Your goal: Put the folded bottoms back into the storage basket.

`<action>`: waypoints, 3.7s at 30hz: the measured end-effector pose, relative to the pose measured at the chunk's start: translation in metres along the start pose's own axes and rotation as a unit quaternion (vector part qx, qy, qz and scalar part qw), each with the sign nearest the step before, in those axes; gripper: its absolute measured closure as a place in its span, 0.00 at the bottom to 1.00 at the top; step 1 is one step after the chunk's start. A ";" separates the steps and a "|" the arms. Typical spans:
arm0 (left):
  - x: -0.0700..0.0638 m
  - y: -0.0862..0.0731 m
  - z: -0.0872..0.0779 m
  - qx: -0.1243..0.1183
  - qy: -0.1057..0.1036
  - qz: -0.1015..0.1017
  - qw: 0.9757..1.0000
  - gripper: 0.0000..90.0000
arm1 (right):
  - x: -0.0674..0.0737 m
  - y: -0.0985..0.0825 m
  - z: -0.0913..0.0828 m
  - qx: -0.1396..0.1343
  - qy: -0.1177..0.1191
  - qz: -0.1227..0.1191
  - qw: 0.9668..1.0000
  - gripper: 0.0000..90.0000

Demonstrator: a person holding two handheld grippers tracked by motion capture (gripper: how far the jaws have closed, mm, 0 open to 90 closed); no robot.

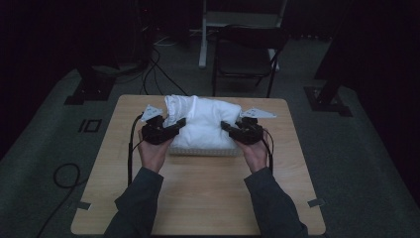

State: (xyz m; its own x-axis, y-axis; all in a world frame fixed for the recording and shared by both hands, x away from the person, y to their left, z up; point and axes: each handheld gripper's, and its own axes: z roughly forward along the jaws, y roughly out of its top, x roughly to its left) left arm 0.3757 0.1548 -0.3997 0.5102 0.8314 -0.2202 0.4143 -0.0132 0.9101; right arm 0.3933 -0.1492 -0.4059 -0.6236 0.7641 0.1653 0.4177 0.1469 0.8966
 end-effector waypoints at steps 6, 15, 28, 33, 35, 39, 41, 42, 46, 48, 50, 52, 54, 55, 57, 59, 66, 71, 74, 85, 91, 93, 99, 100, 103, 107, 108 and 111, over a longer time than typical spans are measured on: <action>0.002 0.002 0.004 0.000 0.002 0.002 1.000 0.61 | -0.002 0.003 0.003 0.001 -0.004 -0.003 1.000 0.76; 0.008 0.002 0.011 -0.001 0.007 0.000 1.000 0.61 | -0.005 0.006 0.010 0.005 -0.009 -0.005 1.000 0.76; 0.014 0.009 0.019 0.006 0.006 -0.002 1.000 0.61 | -0.010 0.011 0.016 0.007 -0.013 -0.003 1.000 0.76; 0.016 0.011 0.025 0.008 0.007 -0.010 1.000 0.61 | -0.013 0.013 0.018 0.006 -0.017 0.004 1.000 0.76; 0.016 0.012 0.027 0.008 0.009 -0.011 1.000 0.61 | -0.015 0.014 0.019 0.005 -0.017 0.007 1.000 0.76; 0.016 0.014 0.031 0.011 0.012 -0.009 1.000 0.61 | -0.018 0.014 0.021 0.006 -0.018 0.014 1.000 0.76; 0.015 0.015 0.032 0.012 0.013 -0.008 1.000 0.61 | -0.020 0.014 0.022 0.006 -0.019 0.017 1.000 0.76; 0.016 0.016 0.033 0.011 0.013 -0.009 1.000 0.61 | -0.020 0.014 0.023 0.006 -0.020 0.017 1.000 0.76; 0.017 0.017 0.035 0.012 0.015 -0.012 1.000 0.61 | -0.021 0.017 0.024 0.007 -0.023 0.018 1.000 0.76; 0.018 0.018 0.036 0.012 0.017 -0.013 1.000 0.61 | -0.021 0.019 0.025 0.007 -0.025 0.017 1.000 0.76; 0.019 0.019 0.037 0.009 0.018 -0.016 1.000 0.61 | -0.021 0.020 0.026 0.008 -0.026 0.019 0.999 0.76; 0.020 0.019 0.038 0.008 0.018 -0.017 1.000 0.61 | -0.022 0.021 0.028 0.007 -0.027 0.019 0.999 0.76; 0.022 0.019 0.039 0.007 0.020 -0.020 1.000 0.61 | -0.022 0.022 0.029 0.008 -0.029 0.019 0.999 0.76; 0.022 0.019 0.040 0.008 0.021 -0.023 0.999 0.61 | -0.022 0.023 0.030 0.008 -0.031 0.017 0.999 0.76; 0.023 0.019 0.041 0.006 0.023 -0.027 0.999 0.61 | -0.022 0.023 0.032 0.008 -0.033 0.017 0.999 0.76; 0.025 0.019 0.043 0.008 0.024 -0.029 0.999 0.61 | -0.022 0.023 0.033 0.009 -0.035 0.020 0.999 0.76; 0.028 0.018 0.050 0.012 0.031 -0.035 0.999 0.61 | -0.024 0.024 0.040 0.013 -0.041 0.023 0.999 0.76; 0.031 0.018 0.055 0.018 0.034 -0.039 0.999 0.61 | -0.027 0.024 0.044 0.016 -0.045 0.030 0.998 0.76; 0.032 0.017 0.058 0.021 0.036 -0.042 0.998 0.61 | -0.029 0.023 0.047 0.018 -0.045 0.033 0.998 0.76; 0.035 0.016 0.068 0.028 0.046 -0.049 0.997 0.61 | -0.033 0.021 0.056 0.025 -0.053 0.038 0.998 0.76; 0.037 0.014 0.073 0.032 0.048 -0.051 0.997 0.61 | -0.036 0.020 0.060 0.030 -0.058 0.039 0.997 0.77; 0.037 0.014 0.075 0.033 0.049 -0.051 0.997 0.61 | -0.037 0.020 0.061 0.030 -0.059 0.039 0.997 0.77; 0.038 0.014 0.078 0.034 0.054 -0.054 0.997 0.61 | -0.039 0.021 0.064 0.032 -0.062 0.038 0.997 0.77; 0.039 0.015 0.079 0.036 0.055 -0.052 0.996 0.61 | -0.039 0.021 0.065 0.032 -0.063 0.037 0.997 0.77; 0.039 0.015 0.081 0.036 0.057 -0.054 0.996 0.61 | -0.040 0.021 0.067 0.034 -0.064 0.038 0.997 0.77; 0.041 0.013 0.084 0.040 0.059 -0.055 0.996 0.61 | -0.042 0.020 0.070 0.038 -0.065 0.038 0.996 0.77; 0.041 0.012 0.085 0.041 0.060 -0.056 0.996 0.61 | -0.042 0.019 0.071 0.039 -0.066 0.038 0.996 0.77; 0.042 0.011 0.088 0.045 0.063 -0.059 0.995 0.61 | -0.044 0.018 0.074 0.044 -0.069 0.039 0.996 0.77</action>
State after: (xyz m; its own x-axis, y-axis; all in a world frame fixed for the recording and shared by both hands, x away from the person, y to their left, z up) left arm 0.4679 0.1404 -0.4302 0.3579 0.8929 -0.2732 0.5341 0.0442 0.8443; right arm 0.4769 -0.1332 -0.4279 -0.4930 0.8533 0.1699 0.5215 0.1335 0.8427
